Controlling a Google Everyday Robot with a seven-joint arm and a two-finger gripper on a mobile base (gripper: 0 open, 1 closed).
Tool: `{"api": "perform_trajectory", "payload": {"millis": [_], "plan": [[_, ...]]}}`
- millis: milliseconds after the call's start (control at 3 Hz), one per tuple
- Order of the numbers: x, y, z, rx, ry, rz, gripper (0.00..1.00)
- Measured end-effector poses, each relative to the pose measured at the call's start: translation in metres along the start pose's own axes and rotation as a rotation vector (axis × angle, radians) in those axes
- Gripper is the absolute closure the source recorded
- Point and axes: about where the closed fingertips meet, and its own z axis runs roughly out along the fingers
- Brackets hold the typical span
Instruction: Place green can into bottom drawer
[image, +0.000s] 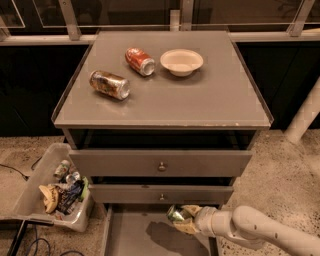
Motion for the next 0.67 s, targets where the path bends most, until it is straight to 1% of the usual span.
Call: {"api": "perform_trajectory", "payload": {"millis": [333,667], "plan": [[0.0418,-0.0128,0.031,-0.026,0.017,0.021,1.0],[0.0418,-0.0128,0.031,-0.026,0.017,0.021,1.0]]}}
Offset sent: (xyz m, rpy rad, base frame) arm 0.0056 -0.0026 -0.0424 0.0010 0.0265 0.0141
